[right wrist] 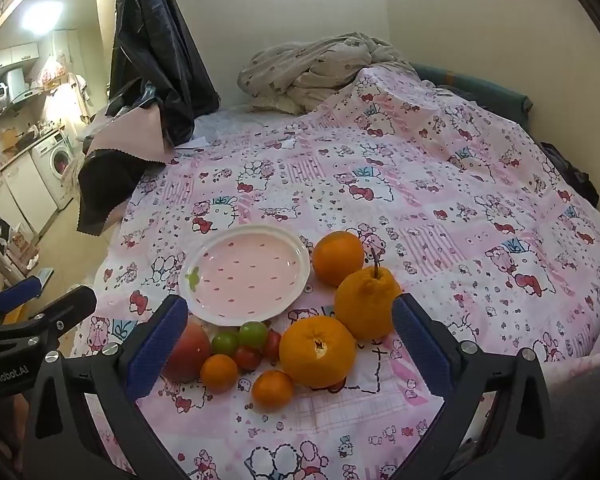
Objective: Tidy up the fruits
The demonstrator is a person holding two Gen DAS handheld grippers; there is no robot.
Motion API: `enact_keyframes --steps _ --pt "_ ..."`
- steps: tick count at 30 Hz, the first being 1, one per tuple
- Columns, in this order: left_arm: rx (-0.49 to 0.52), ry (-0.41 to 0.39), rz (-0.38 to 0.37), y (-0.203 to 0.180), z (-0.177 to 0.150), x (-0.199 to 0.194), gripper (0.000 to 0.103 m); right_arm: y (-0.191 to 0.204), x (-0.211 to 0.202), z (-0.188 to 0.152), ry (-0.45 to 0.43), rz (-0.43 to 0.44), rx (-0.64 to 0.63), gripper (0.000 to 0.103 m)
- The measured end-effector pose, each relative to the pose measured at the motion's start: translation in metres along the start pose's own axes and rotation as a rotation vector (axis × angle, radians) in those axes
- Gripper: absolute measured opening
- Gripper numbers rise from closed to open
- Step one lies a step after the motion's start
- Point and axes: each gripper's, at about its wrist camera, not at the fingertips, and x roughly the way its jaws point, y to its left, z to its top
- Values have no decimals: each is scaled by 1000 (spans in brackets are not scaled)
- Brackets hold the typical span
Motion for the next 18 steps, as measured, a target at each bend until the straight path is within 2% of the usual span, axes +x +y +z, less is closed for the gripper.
enact_keyframes --steps 5,18 --pt "-19 15 -26 6 3 1 103 1 -1 0 -4 5 -1 103" --pt "-12 -5 -16 5 4 -2 103 -2 -2 0 -5 9 11 103"
